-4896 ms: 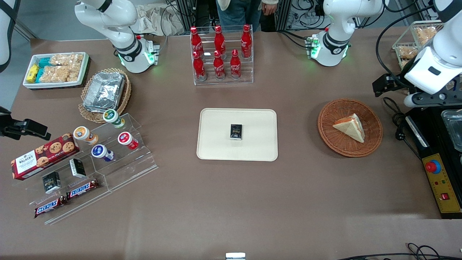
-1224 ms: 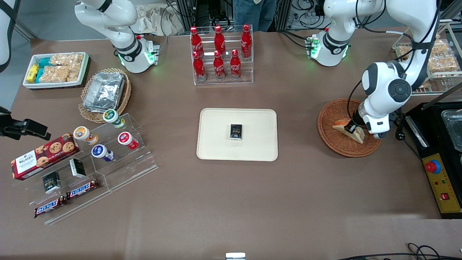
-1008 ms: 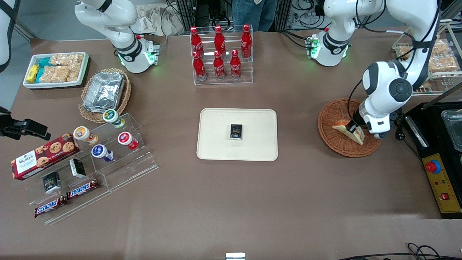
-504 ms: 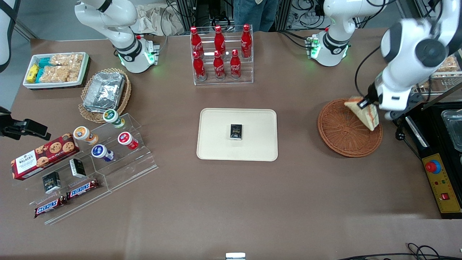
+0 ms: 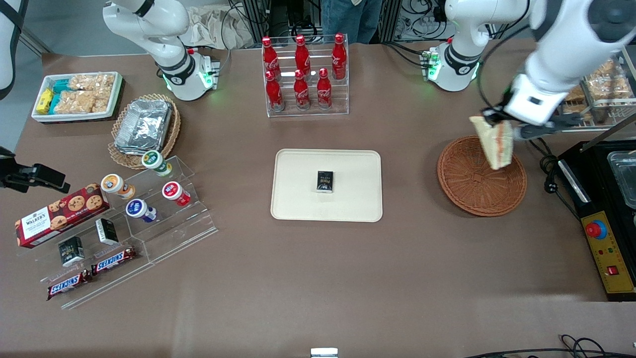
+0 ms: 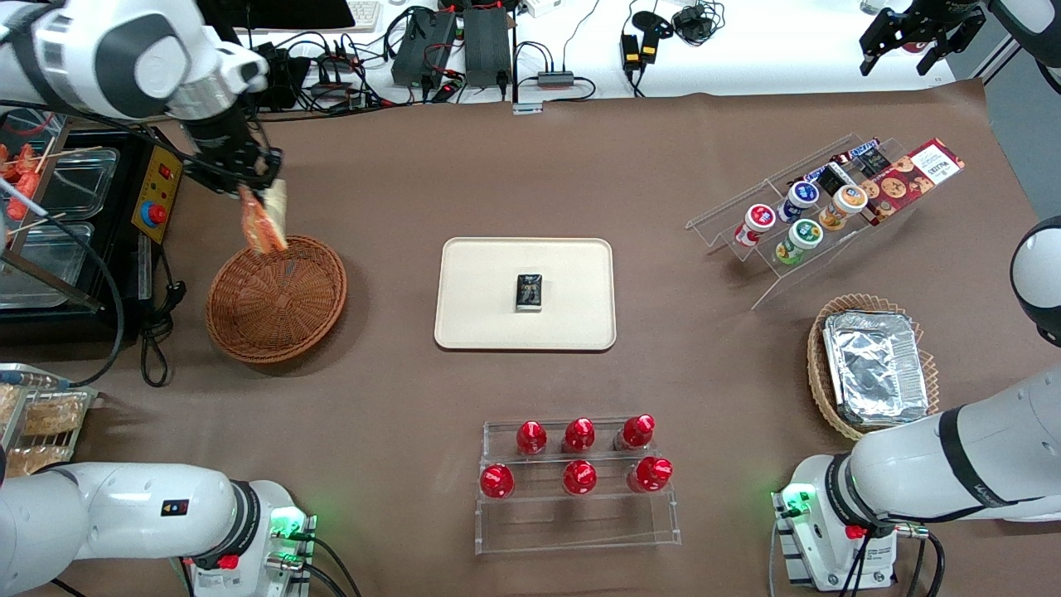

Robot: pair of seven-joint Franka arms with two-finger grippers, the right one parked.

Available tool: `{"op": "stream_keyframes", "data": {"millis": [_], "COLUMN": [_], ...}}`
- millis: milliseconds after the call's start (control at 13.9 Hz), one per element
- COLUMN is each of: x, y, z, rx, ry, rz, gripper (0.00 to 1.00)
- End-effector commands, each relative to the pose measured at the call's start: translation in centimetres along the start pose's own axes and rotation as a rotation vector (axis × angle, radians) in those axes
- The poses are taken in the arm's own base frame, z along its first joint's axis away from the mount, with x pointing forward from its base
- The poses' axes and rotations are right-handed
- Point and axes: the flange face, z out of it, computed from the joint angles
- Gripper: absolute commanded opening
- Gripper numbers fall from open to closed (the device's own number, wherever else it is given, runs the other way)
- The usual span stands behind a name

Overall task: Place sandwich from basket to tray
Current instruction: 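Lift the sandwich up out of the basket with the left gripper, then carry the sandwich over the white tray beside the black tissue pack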

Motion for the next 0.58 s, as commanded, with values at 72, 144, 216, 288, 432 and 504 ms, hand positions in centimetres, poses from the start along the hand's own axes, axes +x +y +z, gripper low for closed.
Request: {"op": "stream_keyframes", "data": {"millis": [72,144,216,288,432,504], "x": [-2.1,-3.0,-3.4,-4.0,-4.6,-4.9], "y": [6.6,8.7,10.7,13.0,16.0,17.1], "z": [-0.5,-0.1,0.8,1.8,4.0,5.0], "rx": [-0.115,-0.125,-0.126,-0.122,-0.122,-0.129], "ry": [-0.003,0.012,0.021,0.027,0.035,0.039], "rz": [0.014,0.003,-0.008,-0.022,-0.009,0.006], "gripper": [0.00,0.00,0.00,0.00,0.00,0.00]}}
